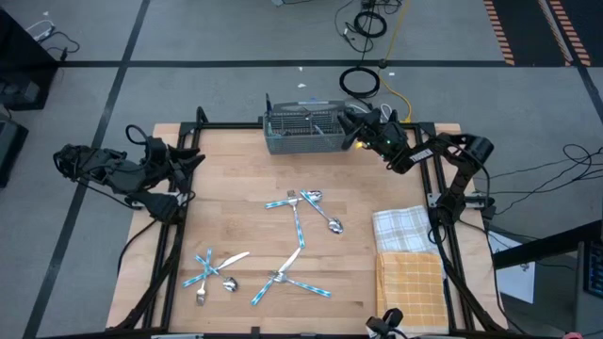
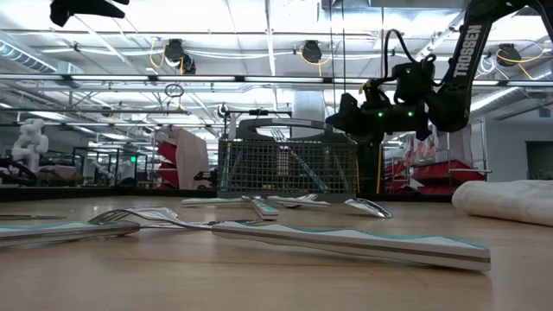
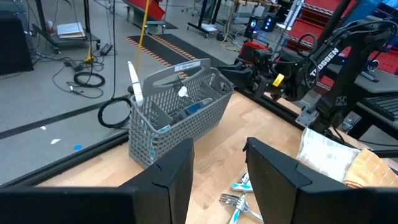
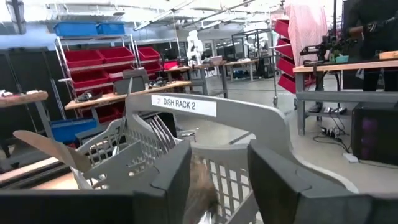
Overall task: Sort silverware
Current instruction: Put the spoon into the silverware rack
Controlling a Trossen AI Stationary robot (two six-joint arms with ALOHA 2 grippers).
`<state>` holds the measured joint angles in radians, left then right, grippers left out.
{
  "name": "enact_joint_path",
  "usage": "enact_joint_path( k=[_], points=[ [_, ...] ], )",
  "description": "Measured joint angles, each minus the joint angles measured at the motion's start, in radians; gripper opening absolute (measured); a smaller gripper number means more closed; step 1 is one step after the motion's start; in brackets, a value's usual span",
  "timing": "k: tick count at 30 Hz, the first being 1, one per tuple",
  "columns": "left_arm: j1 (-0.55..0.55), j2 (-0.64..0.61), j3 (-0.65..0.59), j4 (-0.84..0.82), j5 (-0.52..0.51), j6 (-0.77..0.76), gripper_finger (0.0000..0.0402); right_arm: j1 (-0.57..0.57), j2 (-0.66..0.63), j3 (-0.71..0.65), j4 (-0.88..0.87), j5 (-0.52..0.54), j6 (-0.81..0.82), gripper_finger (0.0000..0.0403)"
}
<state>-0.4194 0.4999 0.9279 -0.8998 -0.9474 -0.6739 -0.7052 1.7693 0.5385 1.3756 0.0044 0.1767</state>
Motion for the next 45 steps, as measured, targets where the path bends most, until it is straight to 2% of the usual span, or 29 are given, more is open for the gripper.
enact_joint_path(
  k=[3,7,10,13,15,17,19,21,26,30,33,36,45],
  points=[
    [0.0,0.0,0.0,0.0,0.0,0.0,0.0152,0.006,-0.042,0.0,0.053,-0.016,0.051,0.0152],
    [0.0,0.0,0.0,0.001,0.011,-0.011,0.0152,0.044,-0.209,0.0,0.009,-0.105,0.125,0.0152],
    [0.0,0.0,0.0,0.003,0.041,-0.027,0.0152,0.113,-0.386,0.001,-0.206,-0.183,0.182,0.0152],
    [0.0,0.0,0.0,0.014,0.072,-0.028,0.0152,0.234,-0.552,0.002,-0.538,-0.215,0.212,0.0145],
    [0.0,0.0,0.0,0.04,0.082,-0.027,0.0152,0.329,-0.629,0.001,-0.734,-0.217,0.267,0.0136],
    [0.0,0.0,0.0,0.089,0.083,-0.027,0.0152,0.431,-0.685,0.0,-0.823,-0.217,0.333,0.0126],
    [0.0,0.0,0.0,0.179,0.098,-0.001,0.0152,0.533,-0.726,0.0,-0.794,-0.217,0.387,0.0118],
    [0.0,0.0,0.0,0.307,0.146,0.088,0.0152,0.626,-0.757,0.0,-0.686,-0.22,0.404,0.0112],
    [0.0,0.01,0.0,0.746,0.432,0.358,0.0152,0.801,-0.807,0.001,-0.317,-0.19,0.355,0.0105],
    [0.0,0.031,0.0,1.025,0.656,0.489,0.0152,0.898,-0.817,0.001,-0.235,-0.191,0.191,0.0105],
    [0.0,0.039,0.0,1.087,0.76,0.485,0.0152,0.934,-0.824,0.001,-0.236,-0.195,0.084,0.0105],
    [0.0,0.06,0.0,1.086,0.815,0.432,0.0152,0.94,-0.831,0.001,-0.245,-0.259,0.039,0.0105],
    [0.0,0.141,0.0,1.087,0.806,0.332,0.0152,0.938,-0.906,0.001,-0.238,-0.288,0.013,0.0105]
  ],
)
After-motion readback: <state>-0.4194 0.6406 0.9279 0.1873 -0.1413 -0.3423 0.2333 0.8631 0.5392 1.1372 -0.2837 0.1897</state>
